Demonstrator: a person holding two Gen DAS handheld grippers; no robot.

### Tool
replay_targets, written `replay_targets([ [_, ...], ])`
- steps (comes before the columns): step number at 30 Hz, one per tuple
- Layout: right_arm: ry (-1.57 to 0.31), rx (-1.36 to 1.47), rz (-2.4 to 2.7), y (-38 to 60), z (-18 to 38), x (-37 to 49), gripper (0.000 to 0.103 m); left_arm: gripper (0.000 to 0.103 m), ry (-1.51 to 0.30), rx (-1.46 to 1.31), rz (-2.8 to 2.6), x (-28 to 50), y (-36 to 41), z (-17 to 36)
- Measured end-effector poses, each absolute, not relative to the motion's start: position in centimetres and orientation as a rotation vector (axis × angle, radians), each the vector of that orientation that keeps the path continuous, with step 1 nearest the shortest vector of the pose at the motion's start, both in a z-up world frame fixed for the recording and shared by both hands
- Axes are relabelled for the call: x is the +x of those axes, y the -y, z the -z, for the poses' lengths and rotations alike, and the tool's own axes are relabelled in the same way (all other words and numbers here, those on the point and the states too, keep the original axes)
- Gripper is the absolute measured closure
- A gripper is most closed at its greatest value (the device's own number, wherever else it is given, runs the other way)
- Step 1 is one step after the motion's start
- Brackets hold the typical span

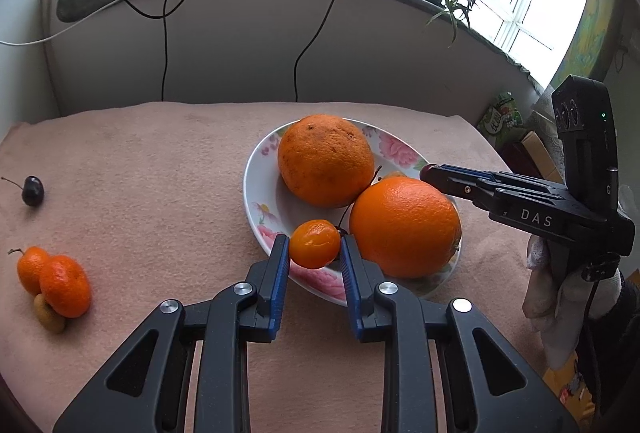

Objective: Organize fruits
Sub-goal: 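Carry the cherry to the plate and release it while the left tool carries the tangerine there, then open the left gripper to drop the small tangerine onto the plate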

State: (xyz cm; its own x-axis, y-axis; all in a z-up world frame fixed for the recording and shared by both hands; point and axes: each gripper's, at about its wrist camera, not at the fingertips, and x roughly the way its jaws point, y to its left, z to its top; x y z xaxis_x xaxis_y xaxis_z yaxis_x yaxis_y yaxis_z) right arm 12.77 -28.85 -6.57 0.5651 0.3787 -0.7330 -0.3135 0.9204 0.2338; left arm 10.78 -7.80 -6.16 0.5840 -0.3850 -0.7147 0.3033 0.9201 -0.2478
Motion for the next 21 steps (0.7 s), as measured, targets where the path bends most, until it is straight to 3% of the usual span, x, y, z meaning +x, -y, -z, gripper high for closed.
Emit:
replay_targets([
  [2,-0.877,0.088,-0.407,28.9,6.5,12.7,0.078,0.078,-0.857,-0.099,0.403,10.7,7.9,6.1],
  [4,-0.875,0.093,-0.409,29.0,6.4,12.7,0.078,0.068,-0.854,-0.096,0.404,10.6,7.9,6.1],
  [8,-0.878,0.092,-0.397,29.0,6.4,12.6,0.077,0.058,-0.847,-0.088,0.401,10.4,8.0,6.0],
  [9,-0.876,0.092,-0.393,29.0,6.4,12.6,0.07,0.051,-0.842,-0.086,0.399,10.4,8.0,5.9],
  [10,-0.872,0.093,-0.388,29.0,6.3,12.5,0.054,0.051,-0.837,-0.083,0.398,10.3,8.0,5.8],
  [12,-0.853,0.091,-0.384,29.0,6.0,12.2,0.038,0.047,-0.831,-0.075,0.394,10.2,8.0,5.7],
  [13,-0.846,0.088,-0.381,29.0,5.9,12.1,0.037,0.04,-0.83,-0.069,0.39,10.1,8.0,5.7],
  [18,-0.831,0.076,-0.374,28.6,5.3,11.8,0.029,0.038,-0.806,-0.035,0.362,9.5,8.0,5.2],
  [21,-0.823,0.066,-0.371,28.1,4.8,11.6,0.024,0.028,-0.779,-0.01,0.32,9.1,7.9,4.6],
])
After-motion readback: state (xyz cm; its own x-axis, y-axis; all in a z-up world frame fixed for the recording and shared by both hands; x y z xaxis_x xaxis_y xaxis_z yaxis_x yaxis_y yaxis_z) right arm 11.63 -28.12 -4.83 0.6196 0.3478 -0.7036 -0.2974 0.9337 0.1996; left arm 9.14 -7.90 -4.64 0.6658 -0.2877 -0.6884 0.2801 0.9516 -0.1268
